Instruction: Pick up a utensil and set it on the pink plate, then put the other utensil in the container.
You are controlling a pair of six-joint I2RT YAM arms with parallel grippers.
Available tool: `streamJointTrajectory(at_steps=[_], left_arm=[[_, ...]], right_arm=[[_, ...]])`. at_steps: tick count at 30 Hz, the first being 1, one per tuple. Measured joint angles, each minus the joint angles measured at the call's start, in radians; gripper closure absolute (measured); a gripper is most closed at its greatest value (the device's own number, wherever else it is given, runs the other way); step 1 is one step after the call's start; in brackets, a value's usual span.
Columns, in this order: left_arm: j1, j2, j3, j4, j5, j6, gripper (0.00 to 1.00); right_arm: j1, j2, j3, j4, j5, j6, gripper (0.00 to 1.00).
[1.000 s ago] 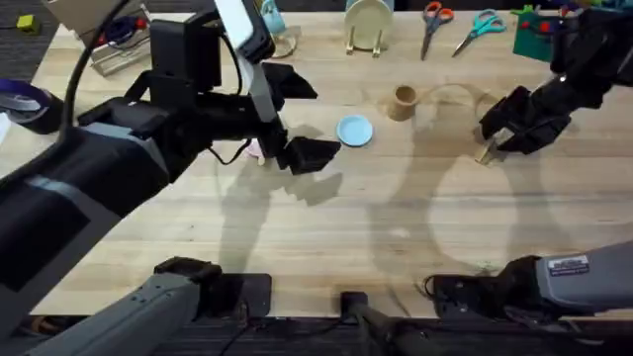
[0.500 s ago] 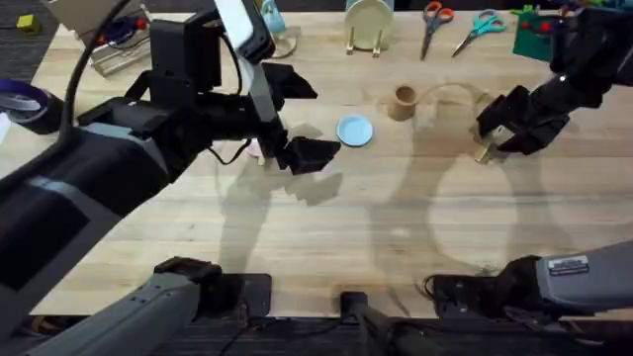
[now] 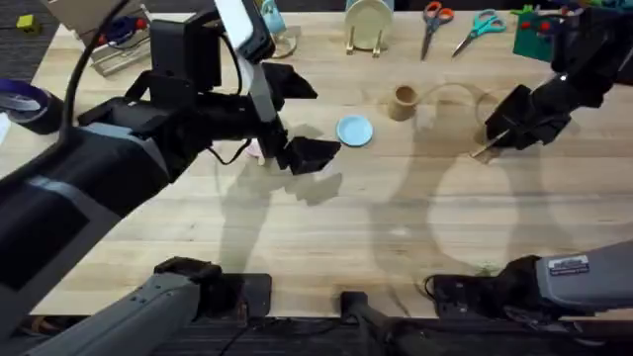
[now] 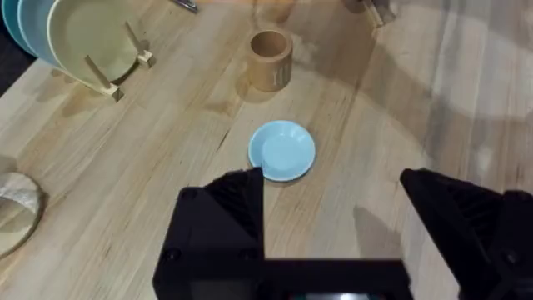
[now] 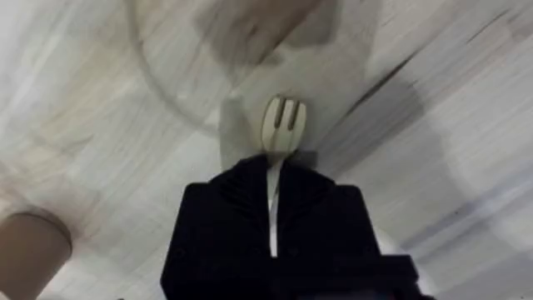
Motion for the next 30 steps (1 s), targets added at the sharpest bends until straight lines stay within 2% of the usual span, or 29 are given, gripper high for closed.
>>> streamJointTrajectory(at_steps=[9,16,30], left_arm=[[0.000,0.000,0.000,0.012,0.000,0.000,0.007],[0.000,0.000,0.000,0.012,0.000,0.000,0.008],[0.000,0.000,0.000,0.011,0.000,0.000,0.007]], right_arm=[[0.000,0.000,0.003,-0.007,-0.003,-0.002,0.975],[0.001,-0.008,0.037,-0.082,-0.043,-0.052,0.973],[0.001,-0.155,0.301,-0.230,-0.051,-0.287,0.973]])
